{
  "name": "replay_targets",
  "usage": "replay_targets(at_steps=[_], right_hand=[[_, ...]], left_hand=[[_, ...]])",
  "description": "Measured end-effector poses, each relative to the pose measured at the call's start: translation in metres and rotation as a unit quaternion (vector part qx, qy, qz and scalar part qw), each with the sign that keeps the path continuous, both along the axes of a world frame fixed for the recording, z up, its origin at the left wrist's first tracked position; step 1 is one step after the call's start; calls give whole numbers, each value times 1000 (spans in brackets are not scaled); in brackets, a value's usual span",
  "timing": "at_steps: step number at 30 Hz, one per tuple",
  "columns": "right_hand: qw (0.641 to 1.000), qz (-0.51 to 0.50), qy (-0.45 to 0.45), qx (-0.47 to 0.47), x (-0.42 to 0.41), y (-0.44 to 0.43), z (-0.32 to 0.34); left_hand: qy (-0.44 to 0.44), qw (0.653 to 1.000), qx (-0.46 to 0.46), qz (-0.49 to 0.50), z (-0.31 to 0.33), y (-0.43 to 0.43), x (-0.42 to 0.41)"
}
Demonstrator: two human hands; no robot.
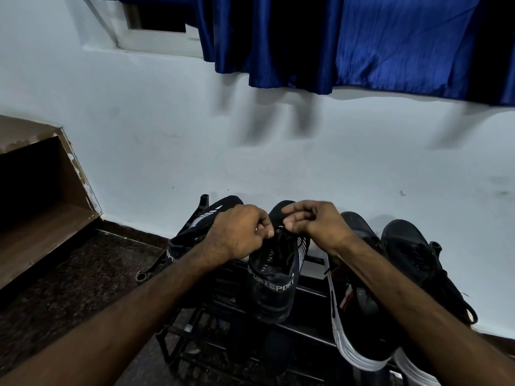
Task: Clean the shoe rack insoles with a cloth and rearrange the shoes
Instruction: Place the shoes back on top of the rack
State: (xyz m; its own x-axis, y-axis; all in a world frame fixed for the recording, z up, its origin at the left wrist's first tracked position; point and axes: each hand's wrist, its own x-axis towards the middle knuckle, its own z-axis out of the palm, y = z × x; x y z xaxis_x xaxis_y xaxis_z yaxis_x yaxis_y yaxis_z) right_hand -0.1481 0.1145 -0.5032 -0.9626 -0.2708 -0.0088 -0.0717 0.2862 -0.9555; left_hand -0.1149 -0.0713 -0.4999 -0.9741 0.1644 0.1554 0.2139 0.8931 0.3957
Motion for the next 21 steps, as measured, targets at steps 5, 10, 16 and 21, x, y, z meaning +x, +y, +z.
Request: replay_targets(at_steps=[5,10,16,21], right_hand=[[989,70,26,129,-4,6,-1],[955,111,41,271,-5,-7,5],[986,66,-33,148,-7,-2,5],[994,100,-41,11,-1,16,3]], left_hand=[[1,1000,3,-5,0,2,0],[-2,1000,-3,-8,-2,0,0],[4,1000,3,-10,-2,1,1],[4,1000,6,9,-2,-2,-1]])
